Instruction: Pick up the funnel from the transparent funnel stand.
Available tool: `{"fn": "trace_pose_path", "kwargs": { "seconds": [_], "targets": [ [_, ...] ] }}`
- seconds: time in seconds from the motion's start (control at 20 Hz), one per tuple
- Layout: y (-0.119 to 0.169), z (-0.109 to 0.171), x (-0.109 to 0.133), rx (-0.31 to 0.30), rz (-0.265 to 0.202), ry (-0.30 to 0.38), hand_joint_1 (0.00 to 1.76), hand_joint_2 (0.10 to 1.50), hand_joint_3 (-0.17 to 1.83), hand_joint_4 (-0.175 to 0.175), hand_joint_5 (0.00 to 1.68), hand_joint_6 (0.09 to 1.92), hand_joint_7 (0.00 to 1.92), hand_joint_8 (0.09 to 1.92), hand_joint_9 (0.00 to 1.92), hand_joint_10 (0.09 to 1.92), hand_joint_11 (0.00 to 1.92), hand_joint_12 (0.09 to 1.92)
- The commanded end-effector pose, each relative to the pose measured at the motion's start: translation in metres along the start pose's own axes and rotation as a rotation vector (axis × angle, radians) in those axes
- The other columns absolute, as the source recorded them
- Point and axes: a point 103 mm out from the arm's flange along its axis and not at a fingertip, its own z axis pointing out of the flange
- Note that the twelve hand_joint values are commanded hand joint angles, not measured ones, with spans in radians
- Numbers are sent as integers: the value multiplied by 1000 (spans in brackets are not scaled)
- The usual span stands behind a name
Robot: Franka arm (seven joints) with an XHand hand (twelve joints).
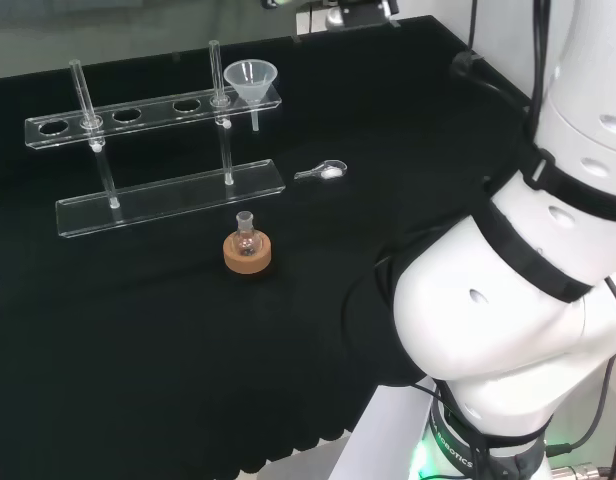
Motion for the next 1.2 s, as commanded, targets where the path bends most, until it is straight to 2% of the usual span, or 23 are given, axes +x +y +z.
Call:
{"fn": "trace_pose_path", "kwargs": {
  "seconds": [0.05,0.35,0.55,0.7,0.8,0.95,1.2],
  "targets": [
    [27,17,37,22,-72,-55,34,1129,379,22,94,87,6,267,114,636,59,1369],
    [42,29,58,52,-95,-110,215,1035,322,18,102,87,37,323,137,660,38,1388],
    [47,31,63,82,-89,-132,335,969,293,15,111,87,38,352,143,674,30,1399],
    [49,34,65,115,-85,-137,405,904,278,13,129,87,11,407,137,697,31,1417],
    [53,39,66,165,-74,-147,444,860,264,14,137,87,3,423,136,712,48,1441],
    [58,46,65,220,-60,-154,477,811,254,18,137,87,0,384,100,768,80,1490],
    [66,52,61,262,-48,-154,528,750,234,22,86,87,0,248,20,848,147,1542]
  ]
}}
